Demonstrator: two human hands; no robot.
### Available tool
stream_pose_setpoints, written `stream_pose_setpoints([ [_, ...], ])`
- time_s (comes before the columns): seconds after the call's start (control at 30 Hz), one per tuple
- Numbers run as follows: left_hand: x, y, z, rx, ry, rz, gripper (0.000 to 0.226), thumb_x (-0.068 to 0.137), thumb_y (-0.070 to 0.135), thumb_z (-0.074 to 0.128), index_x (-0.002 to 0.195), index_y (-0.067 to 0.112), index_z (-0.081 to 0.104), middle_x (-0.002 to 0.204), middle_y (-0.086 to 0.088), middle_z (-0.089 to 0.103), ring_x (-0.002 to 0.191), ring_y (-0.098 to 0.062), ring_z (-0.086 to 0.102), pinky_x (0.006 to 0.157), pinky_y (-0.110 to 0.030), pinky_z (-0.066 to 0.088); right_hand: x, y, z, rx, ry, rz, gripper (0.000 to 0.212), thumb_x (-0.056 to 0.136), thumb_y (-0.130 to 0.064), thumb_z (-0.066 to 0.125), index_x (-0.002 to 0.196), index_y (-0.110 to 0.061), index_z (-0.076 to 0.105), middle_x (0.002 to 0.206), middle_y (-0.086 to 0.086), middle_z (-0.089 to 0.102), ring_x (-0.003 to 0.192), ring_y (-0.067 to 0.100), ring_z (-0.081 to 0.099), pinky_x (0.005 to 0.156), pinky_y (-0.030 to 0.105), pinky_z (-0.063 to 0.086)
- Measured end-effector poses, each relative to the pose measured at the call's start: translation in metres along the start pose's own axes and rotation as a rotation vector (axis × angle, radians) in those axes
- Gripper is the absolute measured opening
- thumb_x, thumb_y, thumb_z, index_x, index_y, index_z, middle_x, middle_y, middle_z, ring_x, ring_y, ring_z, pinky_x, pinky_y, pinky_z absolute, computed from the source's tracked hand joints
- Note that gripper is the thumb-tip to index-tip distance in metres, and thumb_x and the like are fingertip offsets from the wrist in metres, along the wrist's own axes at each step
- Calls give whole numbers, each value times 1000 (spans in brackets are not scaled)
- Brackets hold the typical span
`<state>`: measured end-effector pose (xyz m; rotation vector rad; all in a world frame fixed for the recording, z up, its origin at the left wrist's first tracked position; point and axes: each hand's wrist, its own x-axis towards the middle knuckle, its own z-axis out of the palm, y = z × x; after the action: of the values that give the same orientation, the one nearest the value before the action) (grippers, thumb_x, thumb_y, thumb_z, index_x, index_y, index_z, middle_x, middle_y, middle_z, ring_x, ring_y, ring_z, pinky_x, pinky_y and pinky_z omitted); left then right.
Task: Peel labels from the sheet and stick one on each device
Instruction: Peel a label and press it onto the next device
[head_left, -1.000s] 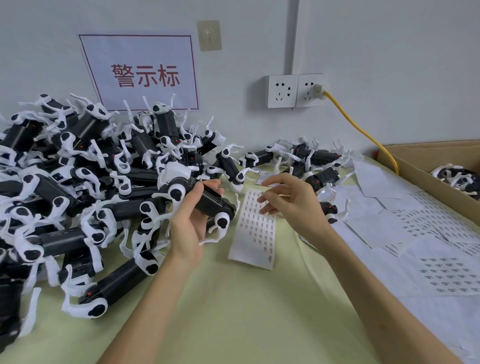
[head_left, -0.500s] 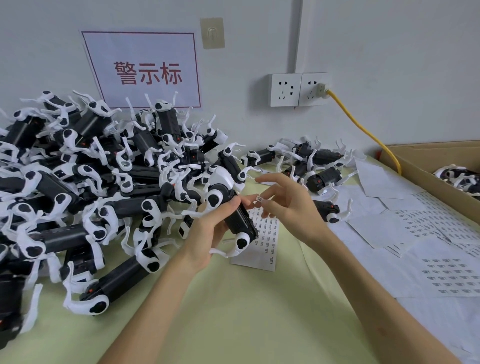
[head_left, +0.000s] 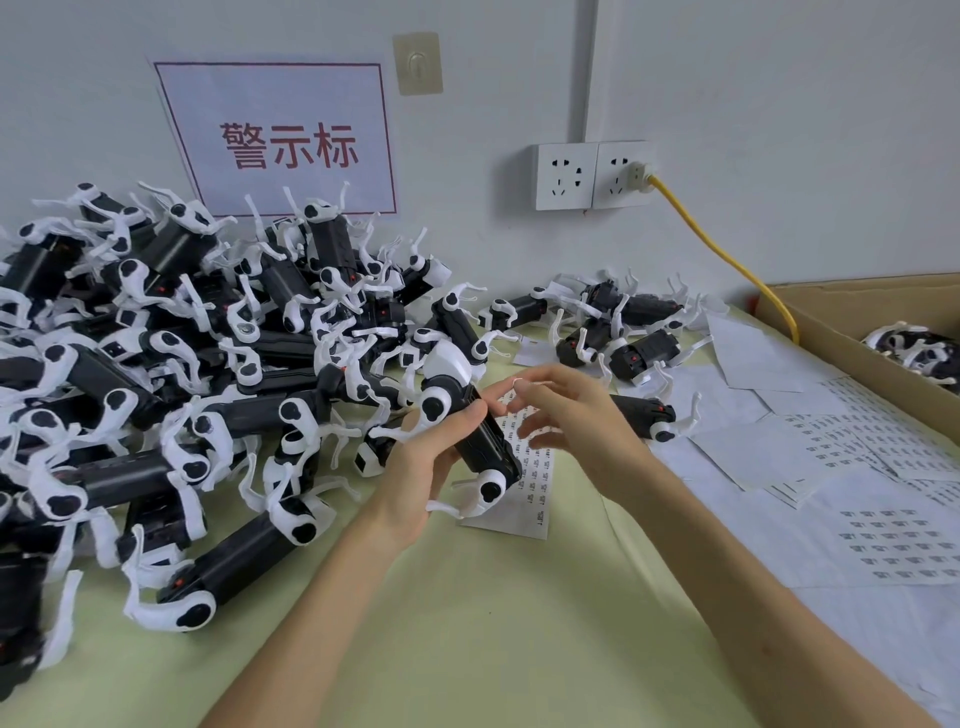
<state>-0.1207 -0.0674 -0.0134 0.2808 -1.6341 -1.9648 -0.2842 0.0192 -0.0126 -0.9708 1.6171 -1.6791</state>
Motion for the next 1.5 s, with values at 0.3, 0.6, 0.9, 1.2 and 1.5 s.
stream_pose_setpoints([
  [0.3,-1,-5,4,68,54,47,29,76,48,71,95,28,80,132,7,70,128,-12,61,107,-34,40,-3,0,9,91,72,-6,11,99,-17,65,92,-8,66,82,3,68,64,16,62,66,27,51],
  [0.6,1,-2,-2,33,94,-35,26,85,35,64,97,14,73,128,2,72,118,-11,66,101,-32,47,-3,6,9,-466,95,-232,12,99,-21,60,87,-20,58,82,-7,68,61,13,66,62,27,50],
  [0.9,2,-2,-3,-16,54,-33,26,88,33,60,96,9,67,131,-6,70,108,-14,64,97,-33,48,-1,6,6,-474,205,-274,7,95,-29,71,95,-26,64,92,-9,68,70,19,69,63,27,51],
  [1.2,2,-2,-3,-23,76,-30,28,88,37,60,97,12,68,131,-7,70,112,-19,64,97,-37,49,-4,0,4,-329,128,-217,12,95,-21,70,84,-19,67,85,-3,70,61,8,67,60,31,50],
  [1.5,2,0,0,18,154,-58,38,86,51,61,104,21,76,114,-4,73,92,-14,71,78,-22,56,-5,0,8,-243,103,-278,7,93,-22,67,87,-21,65,84,-3,69,64,12,65,62,26,48],
])
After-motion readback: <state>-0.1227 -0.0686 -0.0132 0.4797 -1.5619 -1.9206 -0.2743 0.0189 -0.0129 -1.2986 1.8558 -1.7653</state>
